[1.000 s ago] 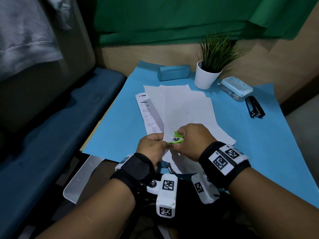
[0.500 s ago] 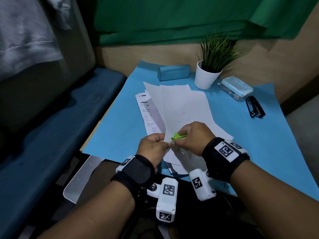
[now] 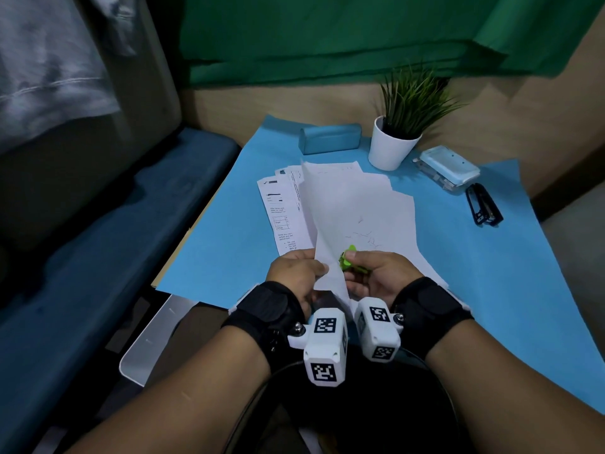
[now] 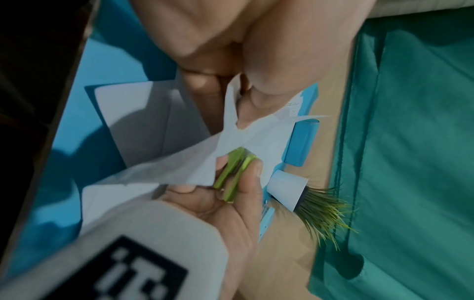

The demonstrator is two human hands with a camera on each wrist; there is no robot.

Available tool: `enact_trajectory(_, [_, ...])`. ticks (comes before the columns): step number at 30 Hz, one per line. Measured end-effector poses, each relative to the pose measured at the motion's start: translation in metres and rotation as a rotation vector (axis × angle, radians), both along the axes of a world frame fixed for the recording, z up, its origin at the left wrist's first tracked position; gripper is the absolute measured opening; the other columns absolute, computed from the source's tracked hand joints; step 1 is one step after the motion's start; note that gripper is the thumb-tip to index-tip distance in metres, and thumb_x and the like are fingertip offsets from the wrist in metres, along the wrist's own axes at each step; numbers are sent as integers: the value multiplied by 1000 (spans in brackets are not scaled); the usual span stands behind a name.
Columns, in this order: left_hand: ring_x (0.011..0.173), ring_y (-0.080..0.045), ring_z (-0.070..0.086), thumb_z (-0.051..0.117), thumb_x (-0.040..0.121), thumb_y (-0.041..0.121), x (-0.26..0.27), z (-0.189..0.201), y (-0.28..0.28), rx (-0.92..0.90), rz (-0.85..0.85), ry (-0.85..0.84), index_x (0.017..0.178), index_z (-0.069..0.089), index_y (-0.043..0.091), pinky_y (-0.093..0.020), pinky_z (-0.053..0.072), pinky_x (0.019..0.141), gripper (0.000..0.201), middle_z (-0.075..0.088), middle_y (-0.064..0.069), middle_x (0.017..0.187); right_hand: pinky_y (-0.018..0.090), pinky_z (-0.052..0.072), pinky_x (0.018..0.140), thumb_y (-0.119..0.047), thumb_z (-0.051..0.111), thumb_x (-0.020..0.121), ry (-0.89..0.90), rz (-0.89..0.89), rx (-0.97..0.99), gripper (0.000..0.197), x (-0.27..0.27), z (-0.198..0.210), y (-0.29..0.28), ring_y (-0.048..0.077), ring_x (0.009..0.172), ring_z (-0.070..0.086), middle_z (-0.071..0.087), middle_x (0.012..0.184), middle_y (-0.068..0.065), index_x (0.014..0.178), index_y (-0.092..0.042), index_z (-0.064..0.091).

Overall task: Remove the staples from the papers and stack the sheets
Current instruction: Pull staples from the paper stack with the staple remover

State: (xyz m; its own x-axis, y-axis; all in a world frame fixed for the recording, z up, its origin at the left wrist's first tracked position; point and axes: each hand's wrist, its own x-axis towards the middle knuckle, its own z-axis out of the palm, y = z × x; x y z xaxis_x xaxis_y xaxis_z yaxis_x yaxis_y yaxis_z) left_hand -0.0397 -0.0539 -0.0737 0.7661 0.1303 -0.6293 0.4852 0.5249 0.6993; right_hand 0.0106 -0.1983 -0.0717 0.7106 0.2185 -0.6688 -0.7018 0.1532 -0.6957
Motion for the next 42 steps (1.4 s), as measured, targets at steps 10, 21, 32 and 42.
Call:
enact_trajectory(10, [41,-25,64,53,91,-14,-3,12,3,33,69,80,113,67,-5,-24,48,37,27,70,-23,90,34,61,62,-12,70,85,81,-226,131,7,-2,-1,3,19,58,63,63,71,11,84,-7,65])
enact_trajectory(21, [65,-30,53,57,85,-2,-2,7,9,87,-58,101,90,60,5,-33,52,48,9,47,-16,84,33,52,63,-15,82,75,-452,238,-424,32,9,9,-1,23,63,55,58,73,14,86,9,64])
enact_trajectory(32, [69,-37,60,70,70,14,8,11,15,210,-250,71,91,66,-5,-71,54,76,29,56,-20,78,19,40,73,-34,84,67,-811,725,-1015,37,6,22,0,10,87,59,65,90,-11,101,-25,73])
enact_trajectory(42, [71,-31,62,56,74,-13,3,2,6,242,-129,-62,93,67,-5,-56,60,74,24,69,-30,86,29,50,79,-33,78,74,-852,693,-1083,32,6,27,1,20,91,62,70,93,1,98,-13,71])
